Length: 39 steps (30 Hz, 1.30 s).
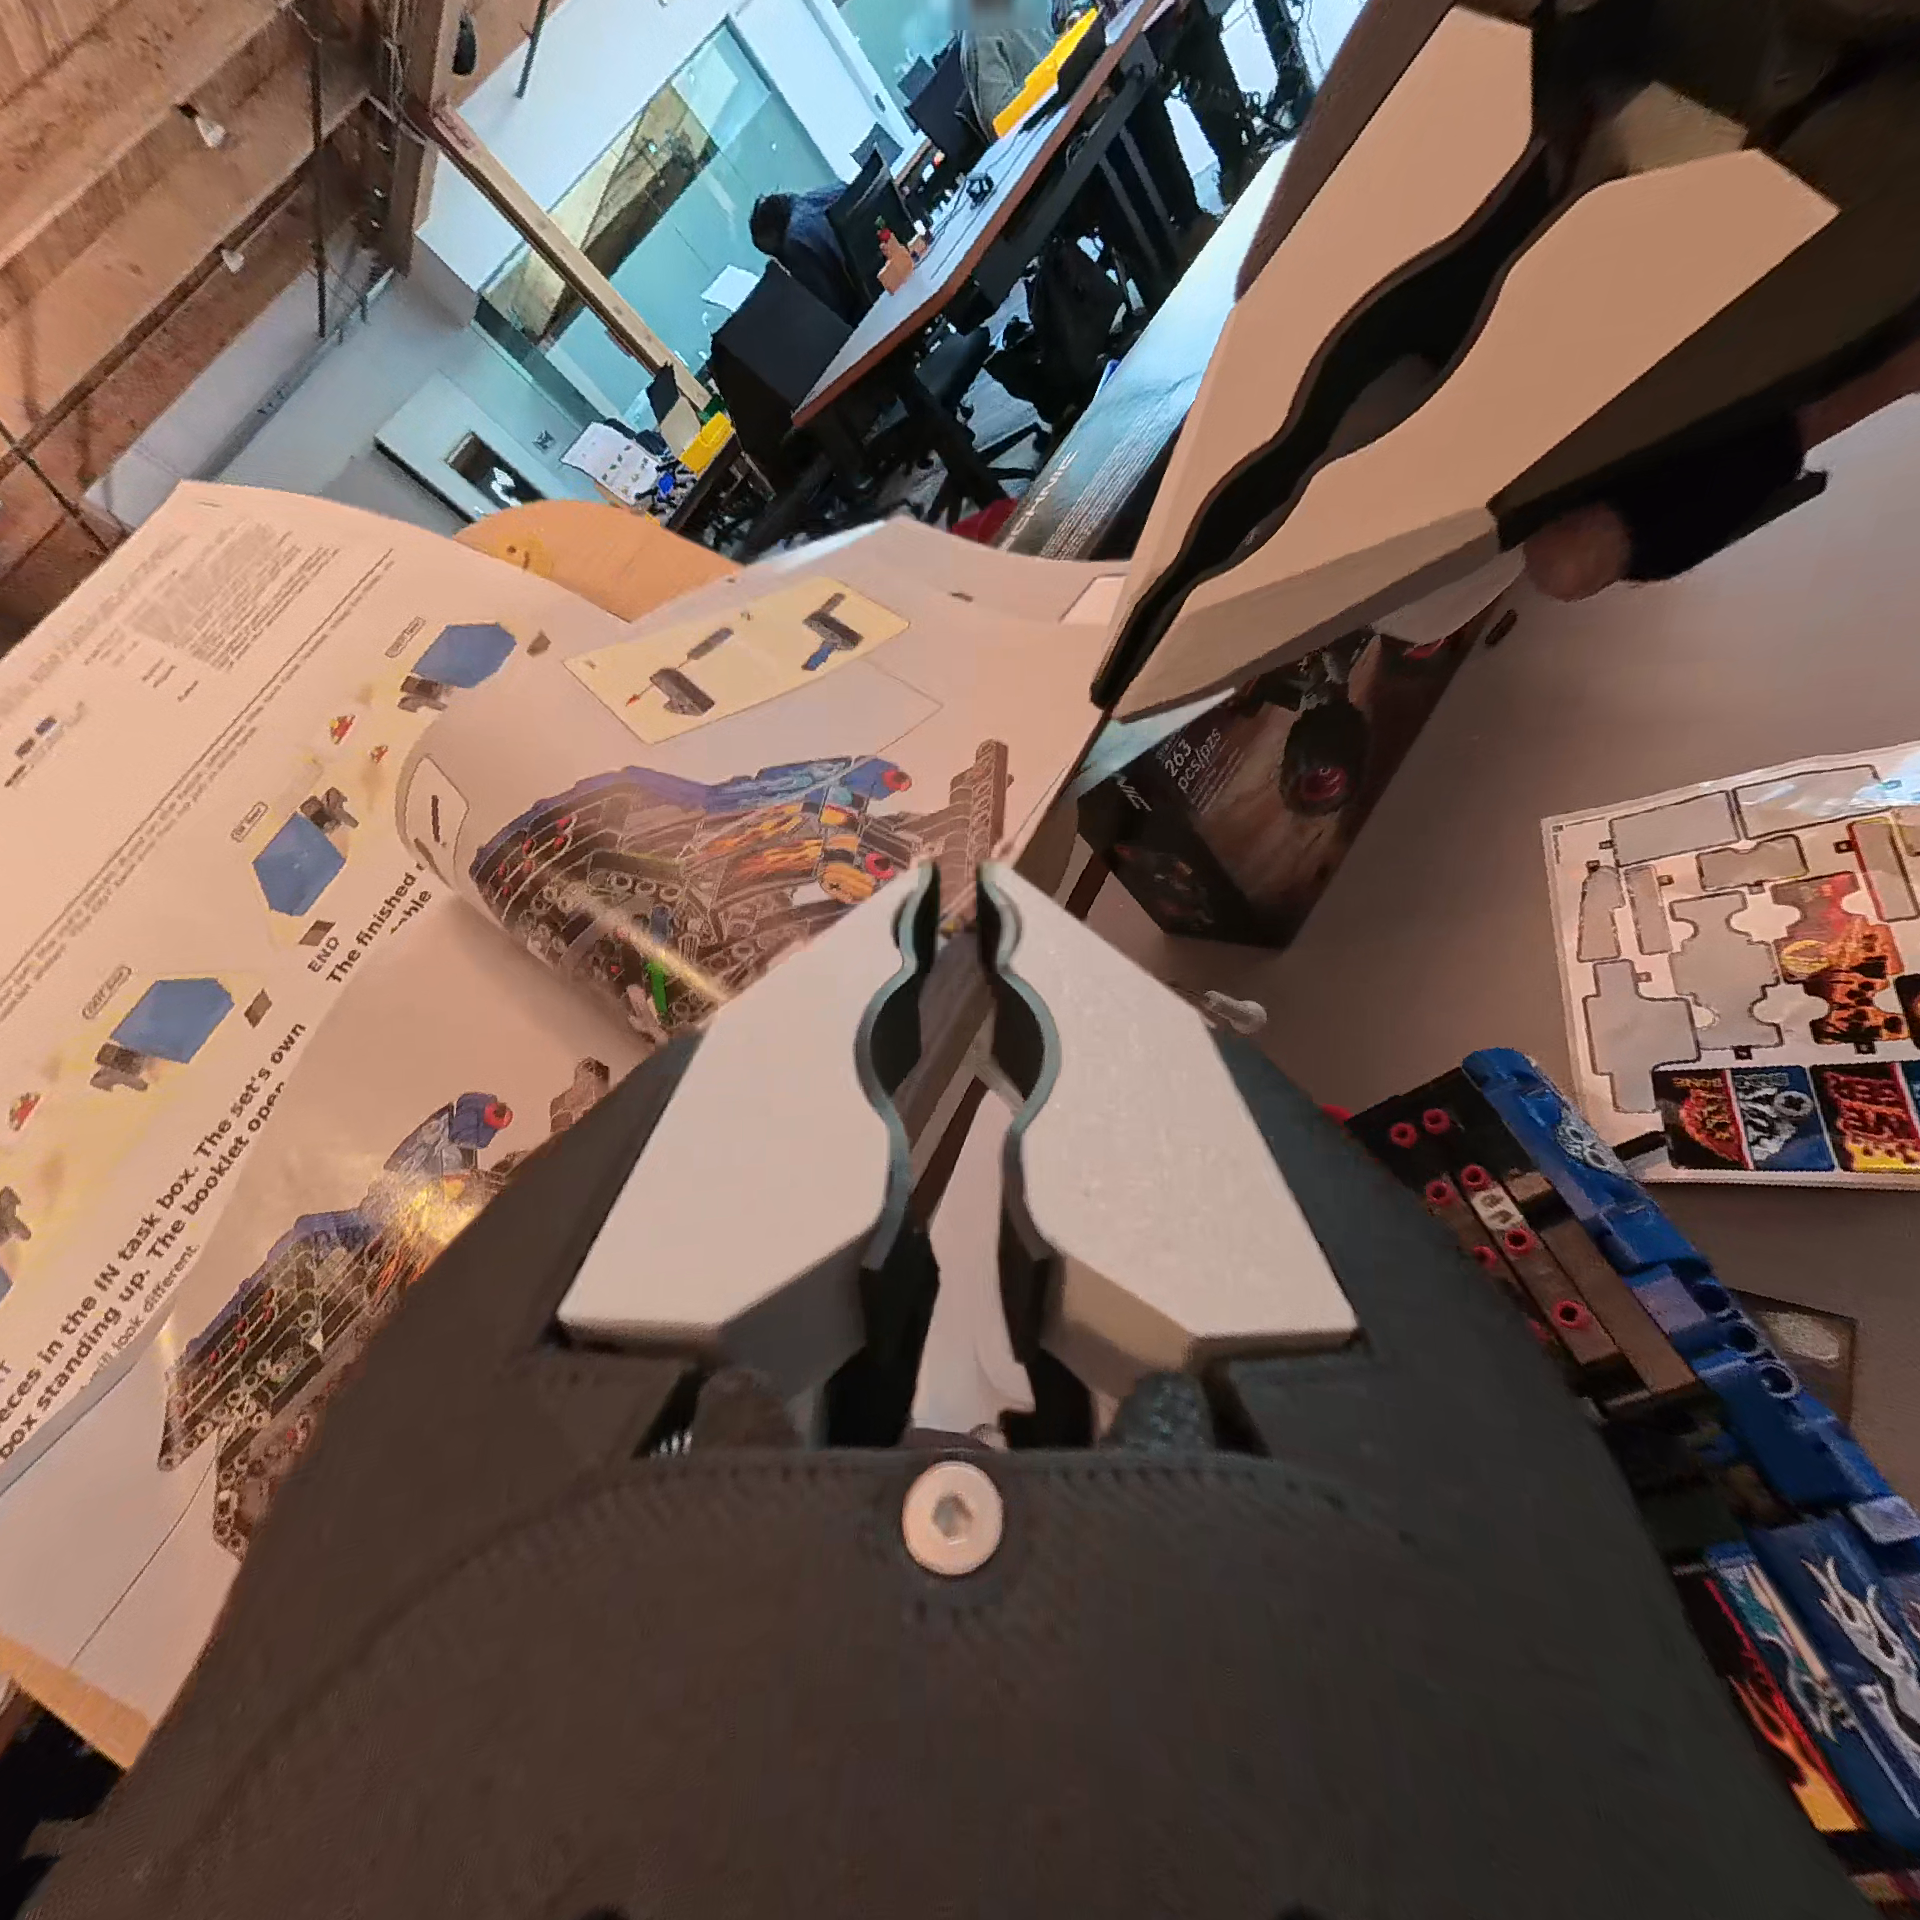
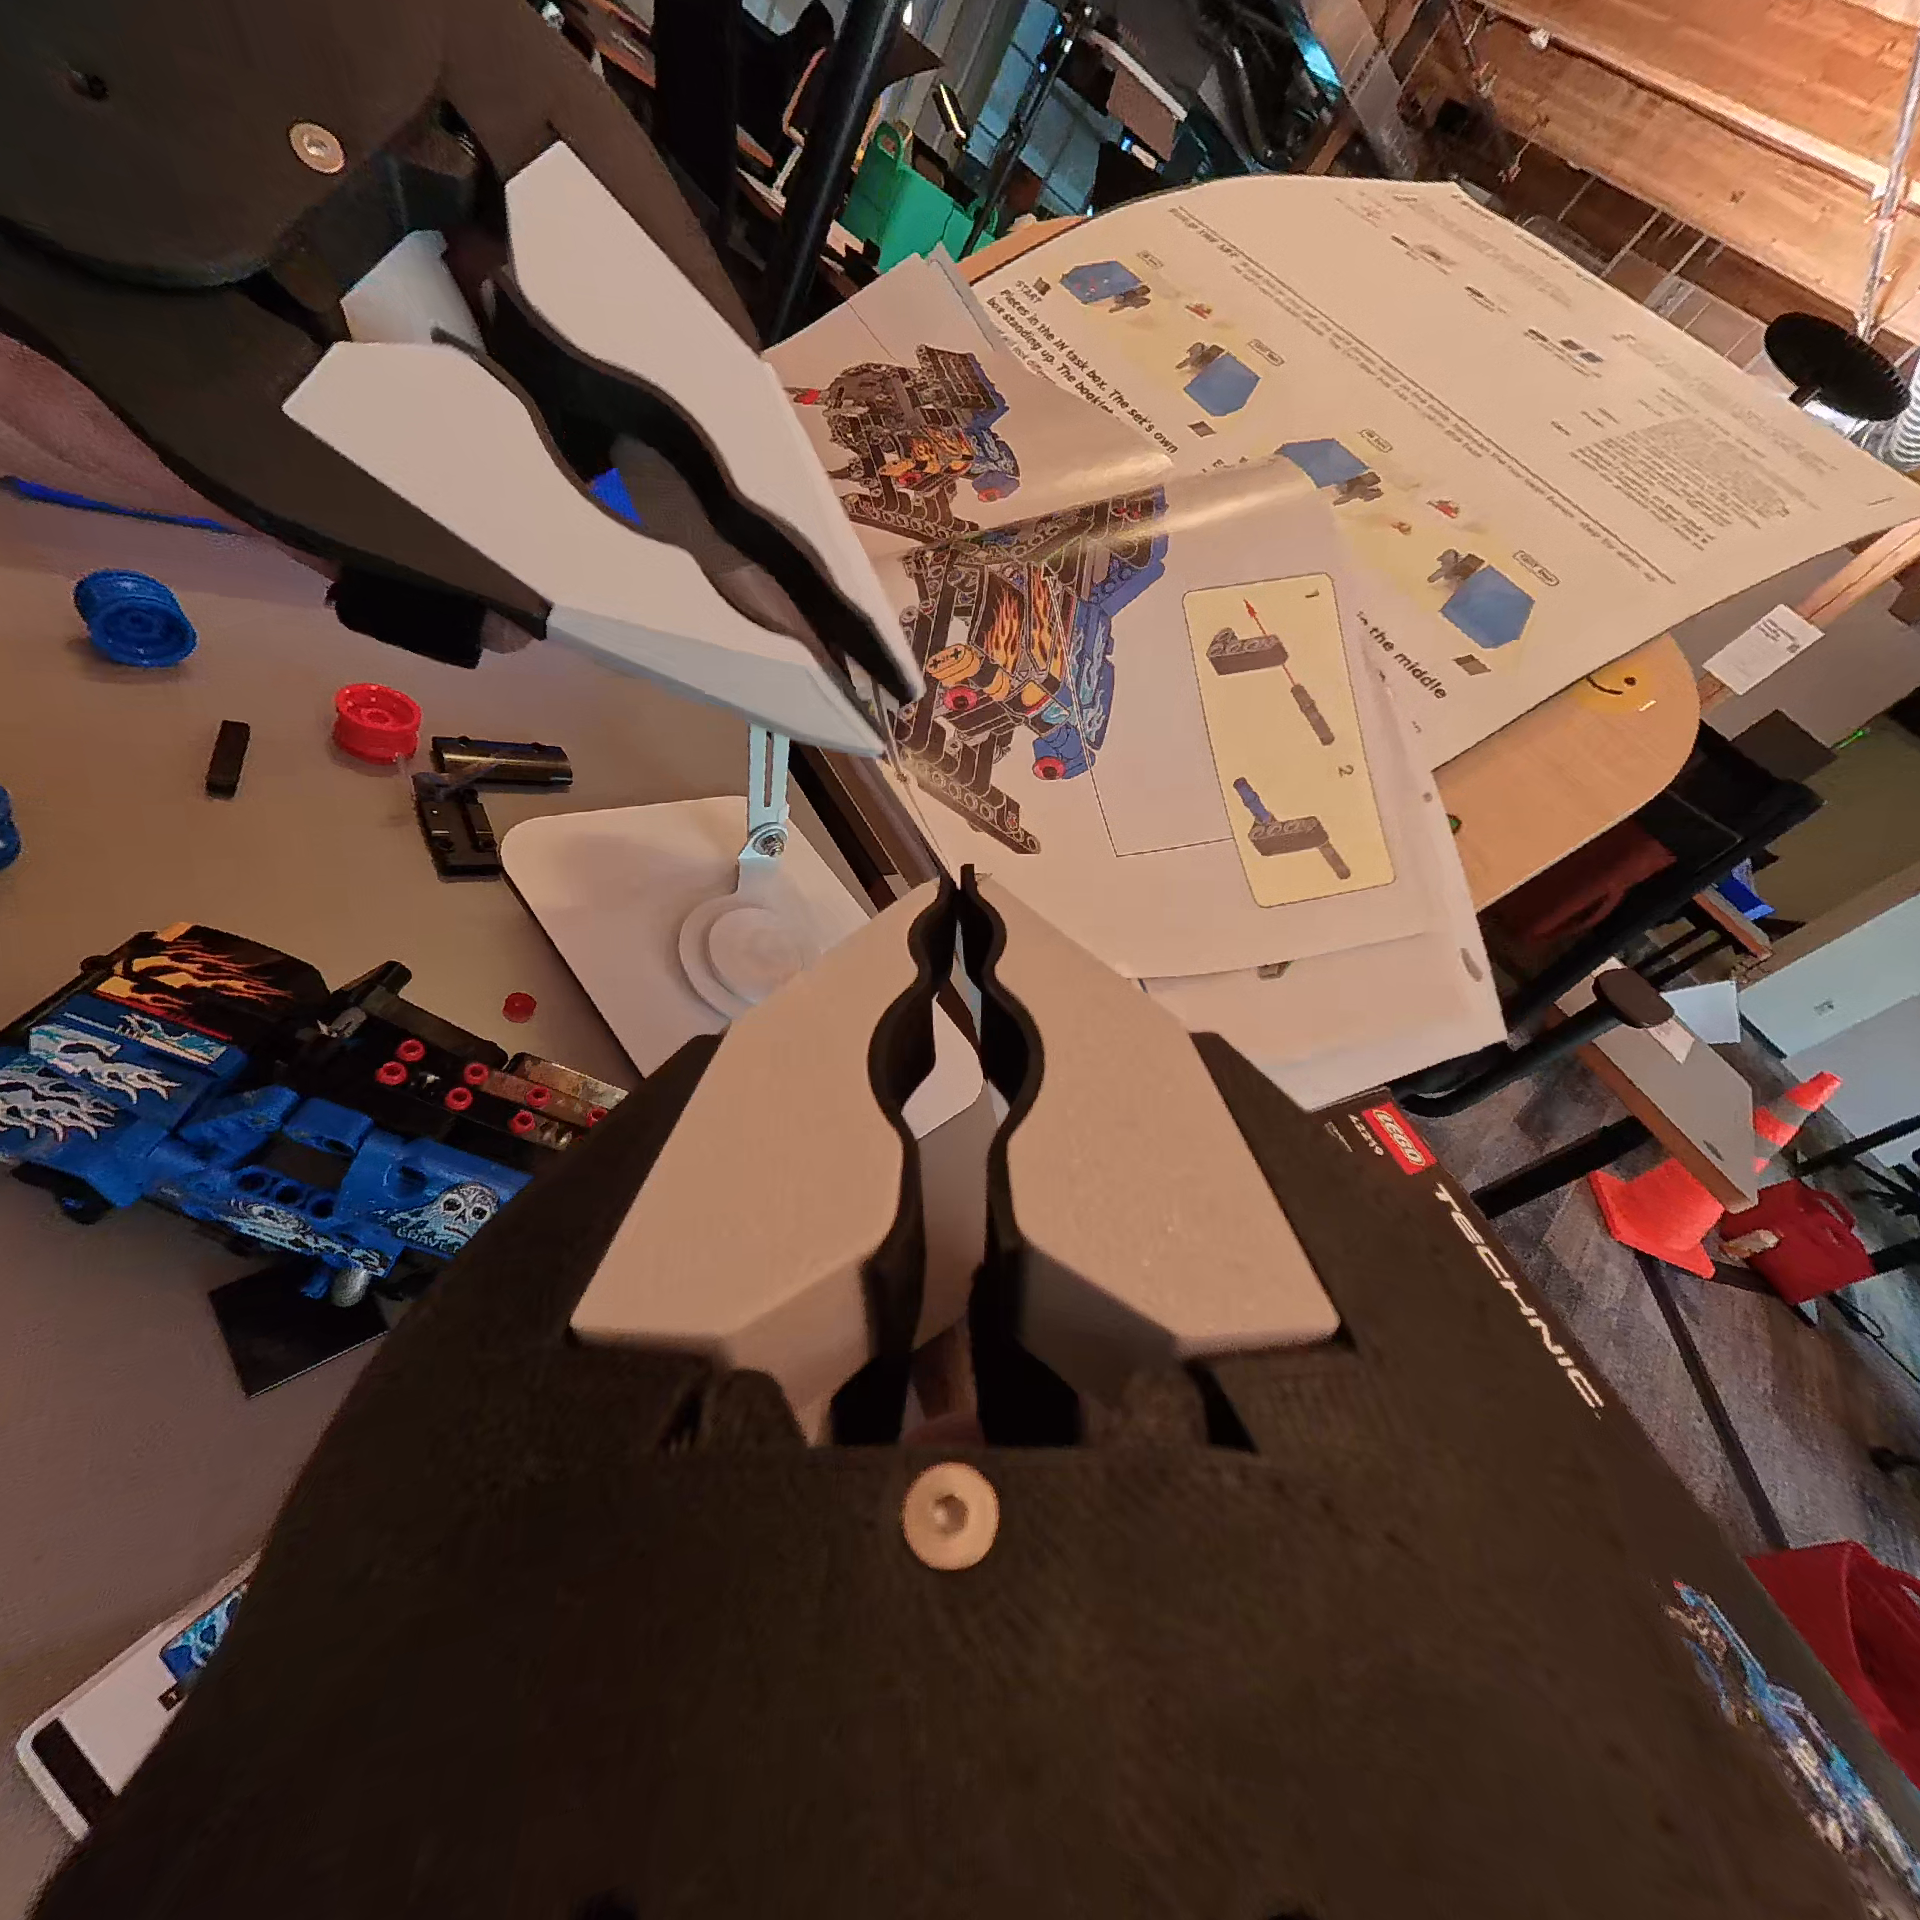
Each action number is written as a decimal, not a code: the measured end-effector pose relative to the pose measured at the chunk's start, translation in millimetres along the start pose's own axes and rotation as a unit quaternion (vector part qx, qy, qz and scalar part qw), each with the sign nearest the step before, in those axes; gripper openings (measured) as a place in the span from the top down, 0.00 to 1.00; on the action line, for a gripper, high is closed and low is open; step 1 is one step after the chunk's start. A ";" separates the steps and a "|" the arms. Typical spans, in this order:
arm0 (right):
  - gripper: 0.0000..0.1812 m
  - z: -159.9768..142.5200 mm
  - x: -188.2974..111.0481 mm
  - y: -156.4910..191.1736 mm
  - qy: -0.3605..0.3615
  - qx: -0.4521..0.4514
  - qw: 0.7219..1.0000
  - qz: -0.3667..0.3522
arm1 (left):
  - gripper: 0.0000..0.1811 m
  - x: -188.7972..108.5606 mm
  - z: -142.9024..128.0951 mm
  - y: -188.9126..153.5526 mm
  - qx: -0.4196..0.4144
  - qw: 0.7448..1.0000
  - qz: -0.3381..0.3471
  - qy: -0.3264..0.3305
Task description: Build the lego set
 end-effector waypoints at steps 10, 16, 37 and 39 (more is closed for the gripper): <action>1.00 9.8 -3.0 1.6 -0.016 -0.008 1.000 0.000 | 0.98 3.4 -2.5 -3.0 0.013 1.000 0.005 0.010; 1.00 13.3 -3.8 2.2 -0.024 0.000 1.000 0.003 | 0.92 3.4 0.9 -6.4 0.022 1.000 0.003 0.005; 0.88 -3.2 3.7 -7.0 -0.001 0.033 0.999 -0.028 | 1.00 -34.2 5.8 42.8 -0.097 0.994 0.014 -0.050; 0.88 -10.3 6.8 -6.9 0.015 0.032 0.999 -0.032 | 1.00 -41.7 -0.2 53.7 -0.115 0.992 0.018 -0.045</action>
Point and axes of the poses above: each gripper's, where its closed fingertips meet, x out along the fingers, z out of its top, y = z × x across the jaws, the point moved 1 cm from there along -x, back along the fingers, and after that the axes turned 7 degrees about -x, right-handed, at the moved point
